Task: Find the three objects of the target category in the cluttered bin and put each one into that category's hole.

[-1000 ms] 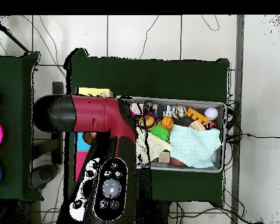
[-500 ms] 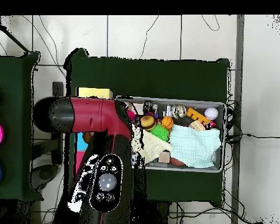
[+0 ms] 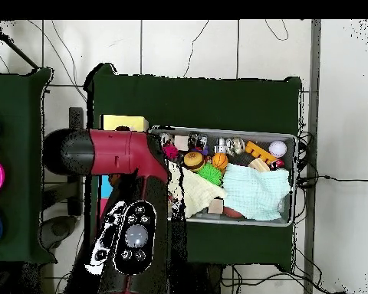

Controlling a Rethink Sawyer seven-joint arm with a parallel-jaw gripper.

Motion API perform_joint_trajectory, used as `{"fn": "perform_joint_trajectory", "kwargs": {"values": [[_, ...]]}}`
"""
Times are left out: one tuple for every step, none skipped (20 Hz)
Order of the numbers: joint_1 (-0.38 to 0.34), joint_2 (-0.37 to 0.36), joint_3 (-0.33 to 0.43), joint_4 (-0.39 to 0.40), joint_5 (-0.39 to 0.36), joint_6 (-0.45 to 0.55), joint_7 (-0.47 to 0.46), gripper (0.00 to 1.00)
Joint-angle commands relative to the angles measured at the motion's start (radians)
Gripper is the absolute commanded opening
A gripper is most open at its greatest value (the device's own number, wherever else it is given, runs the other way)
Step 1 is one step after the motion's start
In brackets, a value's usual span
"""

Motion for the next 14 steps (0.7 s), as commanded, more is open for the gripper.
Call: {"fn": "perform_joint_trajectory", "kwargs": {"values": [[0.001,0.023,0.005,-0.017,0.046,0.036,0.285,0.00],[0.001,0.026,0.005,-0.020,0.047,0.037,0.284,0.00],[0.001,0.029,0.005,-0.023,0.049,0.035,0.285,0.00],[0.001,0.032,0.003,-0.024,0.049,0.032,0.284,0.00],[0.001,0.036,0.003,-0.027,0.051,0.029,0.284,0.00],[0.003,0.040,0.001,-0.038,0.053,0.034,0.286,0.00],[0.004,0.044,0.003,-0.044,0.057,0.034,0.287,0.00],[0.007,0.046,-0.001,-0.055,0.058,0.041,0.291,0.00],[0.009,0.050,-0.002,-0.062,0.060,0.044,0.293,0.00],[0.012,0.050,-0.005,-0.065,0.063,0.044,0.295,0.00],[0.012,0.053,-0.005,-0.068,0.067,0.045,0.292,0.00],[0.013,0.055,-0.008,-0.071,0.069,0.044,0.291,0.00],[0.012,0.056,-0.008,-0.072,0.071,0.044,0.288,0.00],[0.011,0.057,-0.009,-0.069,0.073,0.040,0.285,0.00]]}}
